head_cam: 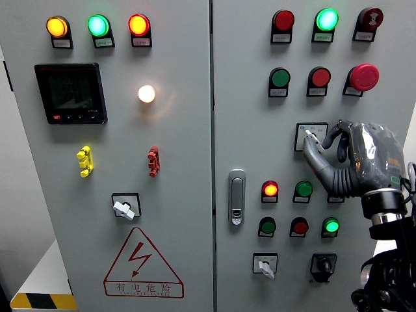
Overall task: Rotate and turn off gray switch
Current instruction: 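Twist the right hand to rotate the white knob to the off position, then open the right hand's fingers to release the knob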
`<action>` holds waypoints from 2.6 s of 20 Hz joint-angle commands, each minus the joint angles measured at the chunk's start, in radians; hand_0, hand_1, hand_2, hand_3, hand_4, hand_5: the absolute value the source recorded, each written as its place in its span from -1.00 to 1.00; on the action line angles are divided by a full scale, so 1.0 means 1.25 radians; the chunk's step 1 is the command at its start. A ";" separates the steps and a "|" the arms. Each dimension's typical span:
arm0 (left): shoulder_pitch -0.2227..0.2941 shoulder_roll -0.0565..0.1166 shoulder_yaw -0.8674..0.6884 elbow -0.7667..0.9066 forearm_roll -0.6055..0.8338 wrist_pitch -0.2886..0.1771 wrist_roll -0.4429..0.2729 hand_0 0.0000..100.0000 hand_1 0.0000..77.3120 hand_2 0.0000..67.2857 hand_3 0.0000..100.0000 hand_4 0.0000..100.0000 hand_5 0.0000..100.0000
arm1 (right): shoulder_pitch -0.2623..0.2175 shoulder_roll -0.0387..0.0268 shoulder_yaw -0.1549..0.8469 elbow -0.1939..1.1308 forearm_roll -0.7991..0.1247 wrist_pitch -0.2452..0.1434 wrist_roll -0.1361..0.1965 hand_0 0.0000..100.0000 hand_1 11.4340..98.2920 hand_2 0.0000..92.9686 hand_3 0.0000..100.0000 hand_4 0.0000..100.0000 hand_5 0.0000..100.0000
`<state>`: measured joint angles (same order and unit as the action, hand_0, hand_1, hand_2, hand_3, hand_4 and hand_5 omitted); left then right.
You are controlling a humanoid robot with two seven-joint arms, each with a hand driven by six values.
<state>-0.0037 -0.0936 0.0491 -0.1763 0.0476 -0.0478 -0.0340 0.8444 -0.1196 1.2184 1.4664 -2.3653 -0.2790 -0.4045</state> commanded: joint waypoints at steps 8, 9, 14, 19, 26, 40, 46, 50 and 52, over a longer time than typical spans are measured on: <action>0.000 0.000 0.000 0.000 0.000 0.000 -0.001 -1.00 -1.00 -0.70 -0.59 -0.76 -0.75 | 0.007 -0.0001 -0.010 -0.005 0.000 -0.001 -0.003 0.20 -0.43 0.60 1.00 0.96 1.00; 0.000 0.000 0.000 0.000 0.000 0.000 -0.001 -1.00 -1.00 -0.70 -0.59 -0.76 -0.75 | 0.007 -0.0001 -0.010 -0.005 0.000 -0.001 -0.003 0.21 -0.43 0.60 1.00 0.96 1.00; 0.000 0.000 0.000 0.000 0.000 0.000 0.000 -1.00 -1.00 -0.70 -0.59 -0.76 -0.75 | 0.007 -0.0001 -0.011 -0.005 0.000 -0.003 -0.003 0.23 -0.43 0.60 1.00 0.96 1.00; 0.000 0.000 0.000 0.000 0.000 0.000 0.000 -1.00 -1.00 -0.70 -0.59 -0.76 -0.75 | 0.012 -0.0001 -0.016 -0.005 0.000 -0.003 -0.007 0.24 -0.44 0.56 1.00 0.97 1.00; 0.000 0.000 0.000 0.000 0.000 -0.001 0.000 -1.00 -1.00 -0.70 -0.59 -0.76 -0.75 | 0.012 -0.0001 -0.021 -0.006 0.001 -0.004 -0.007 0.33 -0.43 0.56 1.00 0.97 1.00; 0.000 0.000 0.000 0.000 0.000 0.000 -0.001 -1.00 -1.00 -0.70 -0.59 -0.76 -0.75 | 0.001 -0.0196 -0.021 0.004 0.002 -0.027 -0.005 0.40 -0.62 0.40 0.99 0.90 1.00; 0.000 0.000 0.000 0.000 0.000 0.000 0.000 -1.00 -1.00 -0.70 -0.59 -0.76 -0.75 | -0.018 -0.0295 -0.021 0.036 0.000 -0.057 -0.005 0.08 -0.52 0.36 0.96 0.63 1.00; 0.000 0.000 0.000 0.000 -0.001 0.000 0.000 -1.00 -1.00 -0.70 -0.59 -0.76 -0.75 | -0.052 -0.0344 -0.020 0.092 -0.001 -0.058 -0.007 0.04 -0.49 0.31 0.78 0.59 0.96; 0.000 0.000 0.000 0.000 0.000 0.000 -0.001 -1.00 -1.00 -0.70 -0.59 -0.76 -0.75 | -0.068 -0.0344 -0.020 0.114 -0.002 -0.058 -0.005 0.03 -0.49 0.29 0.71 0.46 0.91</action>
<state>-0.0032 -0.0936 0.0491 -0.1765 0.0473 -0.0479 -0.0340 0.7763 -0.1623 1.1923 1.5832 -2.3670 -0.3512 -0.4111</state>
